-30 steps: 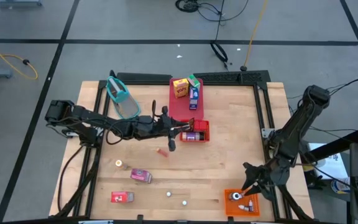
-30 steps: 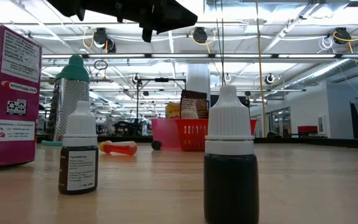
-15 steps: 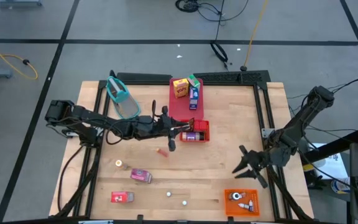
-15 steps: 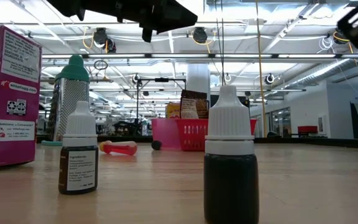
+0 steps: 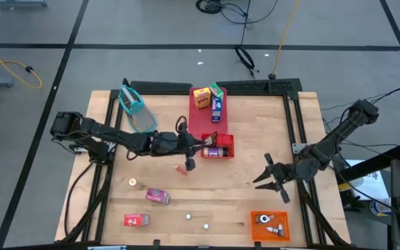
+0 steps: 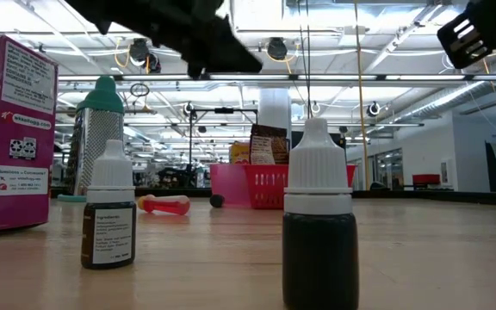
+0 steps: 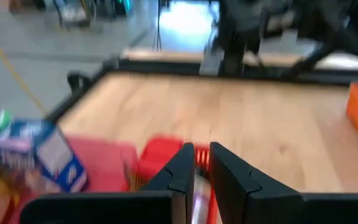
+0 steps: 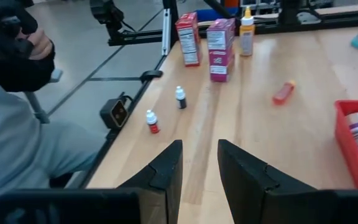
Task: Pick & Place Kitchen Items
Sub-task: Put the top brown food coloring bottle into the orange bin
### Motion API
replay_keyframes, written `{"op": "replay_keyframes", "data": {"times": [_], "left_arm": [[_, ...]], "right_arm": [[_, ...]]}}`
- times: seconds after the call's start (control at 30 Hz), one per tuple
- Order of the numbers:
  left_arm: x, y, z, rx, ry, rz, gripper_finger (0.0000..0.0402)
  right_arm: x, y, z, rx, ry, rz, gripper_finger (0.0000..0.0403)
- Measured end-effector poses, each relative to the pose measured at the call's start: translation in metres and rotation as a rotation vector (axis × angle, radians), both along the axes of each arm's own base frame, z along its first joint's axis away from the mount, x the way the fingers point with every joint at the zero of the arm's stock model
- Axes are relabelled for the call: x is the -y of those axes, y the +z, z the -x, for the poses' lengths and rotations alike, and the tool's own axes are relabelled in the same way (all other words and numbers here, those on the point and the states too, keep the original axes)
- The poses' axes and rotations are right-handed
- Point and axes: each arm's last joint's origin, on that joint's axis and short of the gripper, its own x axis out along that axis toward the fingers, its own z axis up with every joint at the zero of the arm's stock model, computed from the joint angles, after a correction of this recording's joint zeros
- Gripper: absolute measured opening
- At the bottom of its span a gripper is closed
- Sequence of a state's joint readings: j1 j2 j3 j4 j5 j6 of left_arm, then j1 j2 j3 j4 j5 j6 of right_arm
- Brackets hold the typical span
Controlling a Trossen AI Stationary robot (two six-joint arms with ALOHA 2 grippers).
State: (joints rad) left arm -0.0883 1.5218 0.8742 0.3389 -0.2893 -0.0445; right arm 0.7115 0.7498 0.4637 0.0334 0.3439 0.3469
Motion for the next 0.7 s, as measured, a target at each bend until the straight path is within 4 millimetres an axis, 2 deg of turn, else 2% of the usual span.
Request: {"op": "replay_keyframes", "data": {"times": [0.13,0.27,0.47,0.57,0.7], "left_arm": [[-0.001,-0.015,0.006,-0.172,0.005,-0.006,0.0051],[-0.002,-0.025,0.012,-0.269,0.043,0.055,0.0051],[-0.010,-0.032,0.019,-0.326,0.227,0.122,0.0053],[-0.016,-0.036,0.021,-0.356,0.267,0.151,0.0067],[-0.021,-0.046,0.018,-0.385,0.300,0.180,0.0104]], "right_arm": [[0.004,0.000,-0.003,0.012,-0.017,0.034,0.0093],[0.009,0.000,-0.006,0.022,-0.046,0.066,0.0093],[0.015,0.000,-0.010,0.033,-0.098,0.103,0.0093],[0.017,0.000,-0.012,0.032,-0.110,0.104,0.0094],[0.019,0.000,-0.012,0.031,-0.119,0.105,0.0093]]}}
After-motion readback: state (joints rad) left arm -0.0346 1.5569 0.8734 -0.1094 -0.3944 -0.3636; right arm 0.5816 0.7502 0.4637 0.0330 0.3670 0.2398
